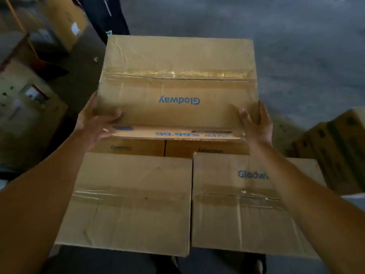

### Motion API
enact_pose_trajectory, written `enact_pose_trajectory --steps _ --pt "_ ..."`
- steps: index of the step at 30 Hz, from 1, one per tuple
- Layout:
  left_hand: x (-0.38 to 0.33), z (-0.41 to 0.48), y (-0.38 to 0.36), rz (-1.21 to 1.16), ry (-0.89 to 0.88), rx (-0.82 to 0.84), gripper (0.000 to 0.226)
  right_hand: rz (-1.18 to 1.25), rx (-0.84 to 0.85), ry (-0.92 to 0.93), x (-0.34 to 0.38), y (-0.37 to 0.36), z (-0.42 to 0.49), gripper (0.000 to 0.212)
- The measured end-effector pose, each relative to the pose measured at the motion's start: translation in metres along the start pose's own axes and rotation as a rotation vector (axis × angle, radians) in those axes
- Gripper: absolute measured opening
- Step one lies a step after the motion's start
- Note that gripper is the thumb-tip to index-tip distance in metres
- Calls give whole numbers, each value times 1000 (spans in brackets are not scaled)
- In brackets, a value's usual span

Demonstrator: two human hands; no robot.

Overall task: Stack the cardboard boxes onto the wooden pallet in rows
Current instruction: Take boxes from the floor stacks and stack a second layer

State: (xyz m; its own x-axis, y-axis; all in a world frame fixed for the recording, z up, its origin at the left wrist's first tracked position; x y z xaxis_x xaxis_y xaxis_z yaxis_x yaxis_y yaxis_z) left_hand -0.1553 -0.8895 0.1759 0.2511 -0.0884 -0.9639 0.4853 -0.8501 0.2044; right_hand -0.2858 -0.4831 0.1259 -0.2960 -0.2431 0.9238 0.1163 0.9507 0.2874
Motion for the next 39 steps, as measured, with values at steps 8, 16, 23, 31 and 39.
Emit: enact_pose_trajectory --steps 8,16,23,31,39 --pt "90 83 103 147 79 95 106 -183 9 -76 -32 -131 -19 79" --pt "171 101 158 221 201 100 85 -478 121 -75 -72 -201 -36 74" --pt "195 109 172 238 227 147 78 -598 141 -131 -93 -219 -39 75" --pt "203 98 168 183 303 104 73 -654 159 -170 -93 -222 -46 79" --pt "202 95 162 229 318 54 66 -694 153 -214 -93 -227 -44 74"
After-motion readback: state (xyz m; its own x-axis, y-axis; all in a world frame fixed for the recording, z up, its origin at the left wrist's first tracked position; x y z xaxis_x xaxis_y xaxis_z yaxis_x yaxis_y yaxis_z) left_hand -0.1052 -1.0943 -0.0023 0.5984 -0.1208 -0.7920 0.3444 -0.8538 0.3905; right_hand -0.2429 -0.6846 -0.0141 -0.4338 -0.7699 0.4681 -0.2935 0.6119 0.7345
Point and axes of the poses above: each hand's wrist, its own z-axis towards the middle knuckle, its own y-axis out of the back of the hand, x = y × z, the point moved 3 cm from there along z, towards the middle knuckle, and after that the axes turned 7 degrees about -y, right-handed, at the moved point
